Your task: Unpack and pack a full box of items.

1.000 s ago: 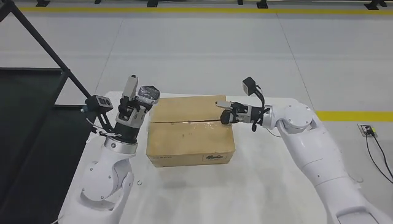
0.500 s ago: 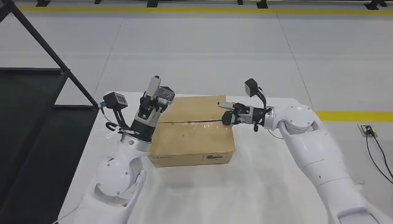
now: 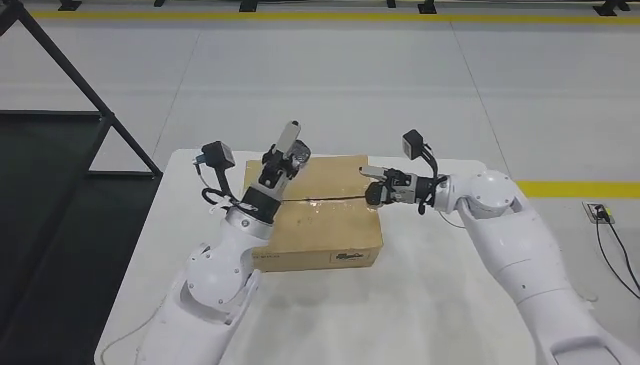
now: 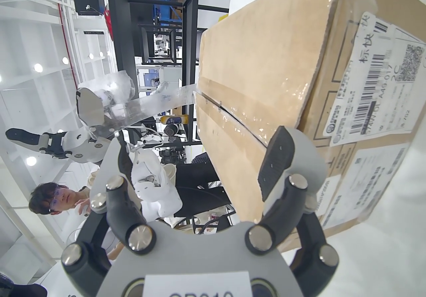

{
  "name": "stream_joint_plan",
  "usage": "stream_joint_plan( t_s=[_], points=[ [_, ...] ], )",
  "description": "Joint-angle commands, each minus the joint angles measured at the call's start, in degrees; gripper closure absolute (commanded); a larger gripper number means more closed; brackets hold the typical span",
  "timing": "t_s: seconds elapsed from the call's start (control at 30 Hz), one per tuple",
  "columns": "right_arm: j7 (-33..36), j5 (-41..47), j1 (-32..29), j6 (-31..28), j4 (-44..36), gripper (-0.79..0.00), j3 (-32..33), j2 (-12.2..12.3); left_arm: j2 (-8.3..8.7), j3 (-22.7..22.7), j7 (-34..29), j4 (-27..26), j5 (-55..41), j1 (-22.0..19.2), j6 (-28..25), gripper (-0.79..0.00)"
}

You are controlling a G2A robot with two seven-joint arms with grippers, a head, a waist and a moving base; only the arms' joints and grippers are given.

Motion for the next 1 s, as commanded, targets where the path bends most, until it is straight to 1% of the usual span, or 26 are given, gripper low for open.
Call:
stream_joint_plan(
  t_s=[0.0,0.2,0.5,0.7,0.97],
  points=[
    [0.14,0.05,0.03,-0.14,0.20,-0.785,0.07,0.05,-0.27,0.71,0.26,0.82,0.25,-0.77,0.30,-0.785],
    [0.34,0.46,-0.12,-0.73,0.49,-0.785,0.52,0.30,-1.10,2.76,0.41,3.17,1.54,-2.78,0.82,-0.785],
    [0.13,1.11,-0.65,-1.57,0.44,-0.785,1.84,0.94,-2.17,4.73,0.45,5.58,3.14,-4.35,1.11,-0.785],
    [-0.09,1.78,-2.01,-2.46,0.07,-0.785,4.07,1.97,-2.92,5.95,0.37,7.51,3.84,-5.40,1.20,-0.785],
    [-0.15,2.50,-5.47,-3.10,-2.31,-0.785,7.82,3.80,-3.94,7.49,0.38,9.80,5.01,-6.72,1.18,-0.785]
  ],
)
